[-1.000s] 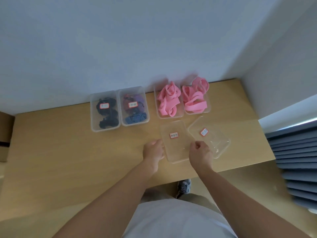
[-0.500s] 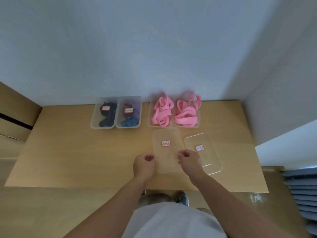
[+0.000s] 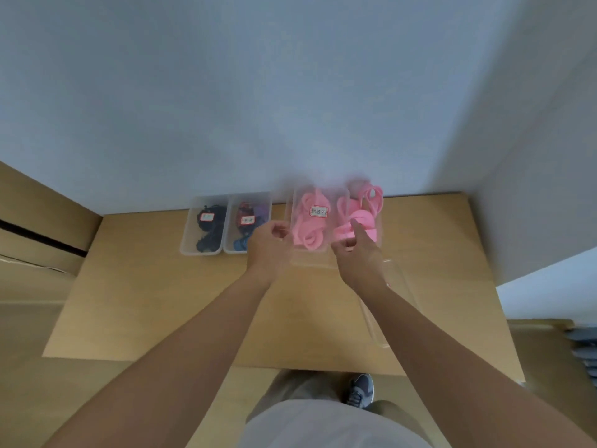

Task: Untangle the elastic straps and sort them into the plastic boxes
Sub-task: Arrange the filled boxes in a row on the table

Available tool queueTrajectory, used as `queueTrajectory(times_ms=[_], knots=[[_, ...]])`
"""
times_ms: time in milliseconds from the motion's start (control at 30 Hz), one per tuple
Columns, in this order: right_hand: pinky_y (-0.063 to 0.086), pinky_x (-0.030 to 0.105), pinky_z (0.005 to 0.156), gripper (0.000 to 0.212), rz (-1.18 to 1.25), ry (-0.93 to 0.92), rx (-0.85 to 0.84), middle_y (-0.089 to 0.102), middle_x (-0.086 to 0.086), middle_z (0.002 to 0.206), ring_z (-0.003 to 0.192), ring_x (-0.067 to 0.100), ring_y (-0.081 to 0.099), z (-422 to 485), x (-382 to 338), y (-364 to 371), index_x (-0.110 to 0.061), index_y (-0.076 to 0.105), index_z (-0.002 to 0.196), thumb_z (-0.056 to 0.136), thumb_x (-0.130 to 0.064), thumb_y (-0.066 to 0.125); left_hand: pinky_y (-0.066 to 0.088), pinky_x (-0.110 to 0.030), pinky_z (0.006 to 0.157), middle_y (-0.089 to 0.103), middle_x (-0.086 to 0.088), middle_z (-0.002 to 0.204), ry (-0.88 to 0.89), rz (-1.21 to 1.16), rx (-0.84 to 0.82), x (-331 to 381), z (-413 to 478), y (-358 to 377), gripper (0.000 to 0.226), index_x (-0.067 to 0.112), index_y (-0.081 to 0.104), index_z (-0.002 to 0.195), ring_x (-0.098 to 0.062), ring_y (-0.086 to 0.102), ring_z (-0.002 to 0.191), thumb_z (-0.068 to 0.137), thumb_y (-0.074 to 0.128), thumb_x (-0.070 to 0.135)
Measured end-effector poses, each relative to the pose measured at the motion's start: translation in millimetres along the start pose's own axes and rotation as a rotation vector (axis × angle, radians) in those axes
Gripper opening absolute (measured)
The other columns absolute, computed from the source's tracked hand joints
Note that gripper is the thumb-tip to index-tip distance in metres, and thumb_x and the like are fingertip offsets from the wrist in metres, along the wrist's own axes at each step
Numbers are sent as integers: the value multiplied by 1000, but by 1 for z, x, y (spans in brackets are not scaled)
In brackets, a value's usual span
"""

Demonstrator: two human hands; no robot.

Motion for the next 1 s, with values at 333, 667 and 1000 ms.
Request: queueTrajectory(times_ms=[333,667,1000], knots=[[46,40,106,51,-135,160,-98,64,3,135,126,24,57,25,-12,24,-12,49,146,97,-21,60,35,-11,58,71,6,99,-16,255,-66,-11,57,5,21,15,75,106,-9,58,82,91,62,14],[43,31,77,29,-155,204,90,67,9,114,95,28,59,19,-18,60,-13,59,119,91,-7,53,38,-14,49,65,0,80,49,230,-180,-26,65,2,16,13,68,91,-20,58,75,90,56,3],[52,37,83,23,-210,185,151,70,3,111,100,27,64,8,-17,76,-13,63,114,93,-6,54,44,-44,64,66,-19,82,109,191,-191,-44,61,-19,19,-5,65,84,-36,59,79,93,49,-1]])
Point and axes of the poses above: each hand's wrist, its own z-axis towards the middle knuckle, its own y-axis out of the palm, x = y × z, the point moved 1 cm from there along z, towards the middle knuckle
